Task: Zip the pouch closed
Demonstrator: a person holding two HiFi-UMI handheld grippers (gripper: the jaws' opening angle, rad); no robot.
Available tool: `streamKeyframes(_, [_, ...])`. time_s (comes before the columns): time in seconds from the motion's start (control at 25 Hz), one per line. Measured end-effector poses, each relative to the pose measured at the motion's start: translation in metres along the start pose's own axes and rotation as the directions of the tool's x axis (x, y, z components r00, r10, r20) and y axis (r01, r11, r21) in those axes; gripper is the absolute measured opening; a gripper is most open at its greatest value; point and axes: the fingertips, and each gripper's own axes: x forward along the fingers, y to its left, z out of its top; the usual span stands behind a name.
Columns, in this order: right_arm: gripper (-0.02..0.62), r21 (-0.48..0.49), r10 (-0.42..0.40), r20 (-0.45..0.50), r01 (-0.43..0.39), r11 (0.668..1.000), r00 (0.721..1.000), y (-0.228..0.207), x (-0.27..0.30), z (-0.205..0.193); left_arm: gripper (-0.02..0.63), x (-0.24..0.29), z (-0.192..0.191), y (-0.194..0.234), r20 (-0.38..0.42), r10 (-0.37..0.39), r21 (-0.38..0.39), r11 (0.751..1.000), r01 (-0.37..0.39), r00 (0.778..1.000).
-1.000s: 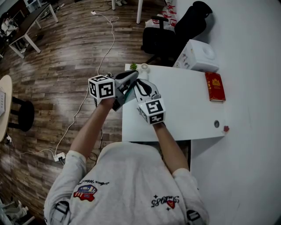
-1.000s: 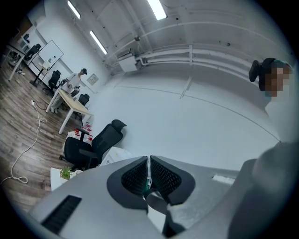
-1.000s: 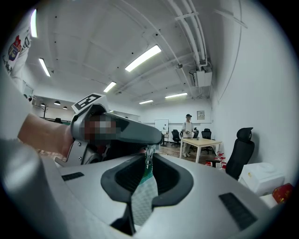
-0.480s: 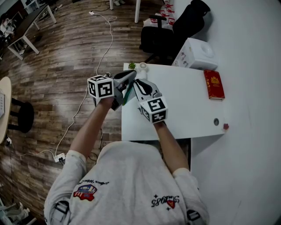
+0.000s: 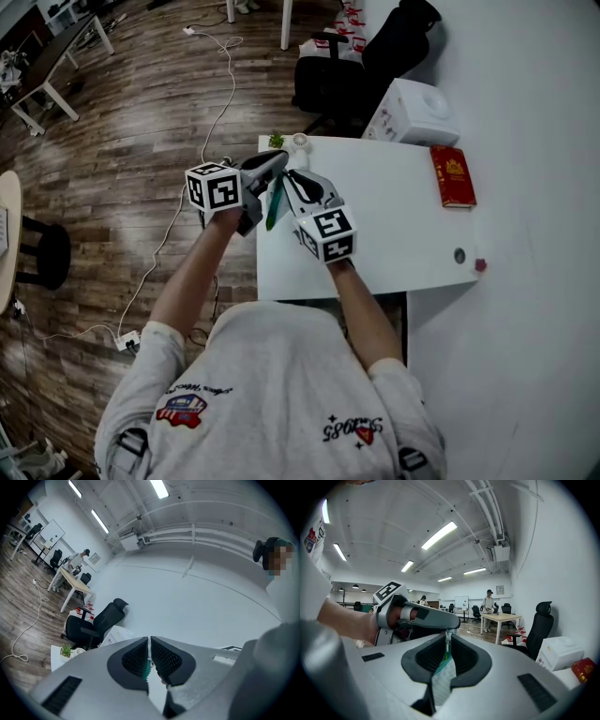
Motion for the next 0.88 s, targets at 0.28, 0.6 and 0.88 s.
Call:
streamKeyframes(0.28, [0.038, 0.0, -0.011, -0.008, 0.011, 1.0, 1.0, -0.001, -0.003, -0.001, 0.017, 0.002, -0.002, 0.001, -0.01, -0.006, -0.001, 1.0, 0.006, 1.0])
streamKeyframes(0.6, [0.037, 0.008, -0.022, -0.014, 0.022, 1.0, 1.0, -0.005, -0.006, -0.005, 0.017, 0.007, -0.005, 0.0, -0.02, -0.011, 0.004, 1.0, 0.011, 1.0])
streamKeyframes(0.88, [0.037, 0.015, -0.028, -0.022, 0.028, 0.999, 0.999, -0.007, -0.014, -0.007, 0.017, 0.012, -0.01, -0.004, -0.028, -0.015, 0.004, 1.0, 0.015, 0.999])
